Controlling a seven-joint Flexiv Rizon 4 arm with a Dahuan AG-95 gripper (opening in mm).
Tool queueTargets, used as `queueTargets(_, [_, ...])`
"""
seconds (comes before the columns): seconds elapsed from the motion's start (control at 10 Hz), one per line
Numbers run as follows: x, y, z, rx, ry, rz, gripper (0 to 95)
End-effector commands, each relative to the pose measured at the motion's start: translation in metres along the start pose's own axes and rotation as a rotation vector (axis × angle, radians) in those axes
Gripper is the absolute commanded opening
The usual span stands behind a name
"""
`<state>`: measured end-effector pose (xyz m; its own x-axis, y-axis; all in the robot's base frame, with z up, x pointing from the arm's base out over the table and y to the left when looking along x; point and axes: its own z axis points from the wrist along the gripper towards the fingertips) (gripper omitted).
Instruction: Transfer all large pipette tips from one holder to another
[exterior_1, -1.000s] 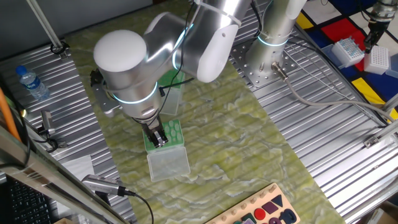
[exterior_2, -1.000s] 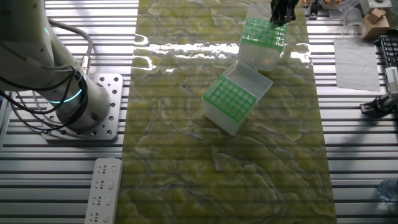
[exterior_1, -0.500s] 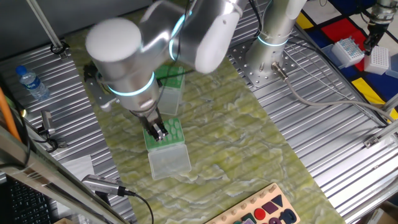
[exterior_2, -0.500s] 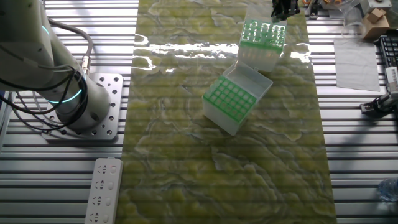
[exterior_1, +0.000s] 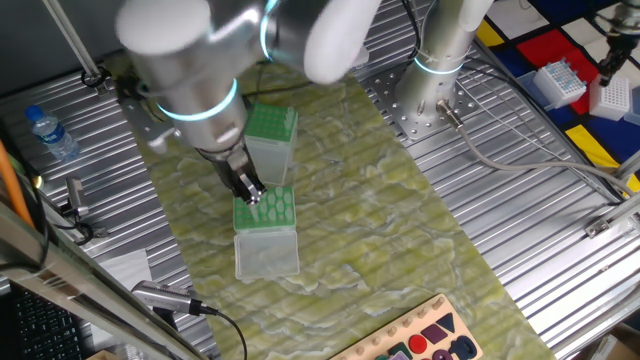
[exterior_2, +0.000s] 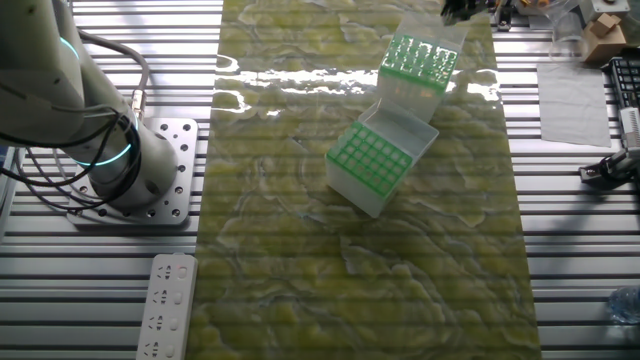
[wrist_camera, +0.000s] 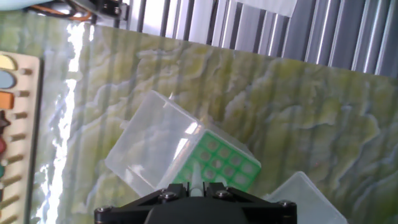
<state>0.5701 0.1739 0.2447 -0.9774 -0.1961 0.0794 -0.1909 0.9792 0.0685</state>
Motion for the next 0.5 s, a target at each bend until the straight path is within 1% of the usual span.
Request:
queueTargets(0.1, [0.0, 0.002, -0.02, -0.001, 0.013, -0.018, 0.0])
queueTargets(0.2, [0.001, 0.002, -0.026, -0.002, 0.015, -0.018, 0.0])
queueTargets(0.3, [0.002, 0.003, -0.035, -0.002, 0.021, -0.027, 0.0])
queueTargets(0.5, [0.005, 0.005, -0.042, -0.001, 0.023, -0.035, 0.0])
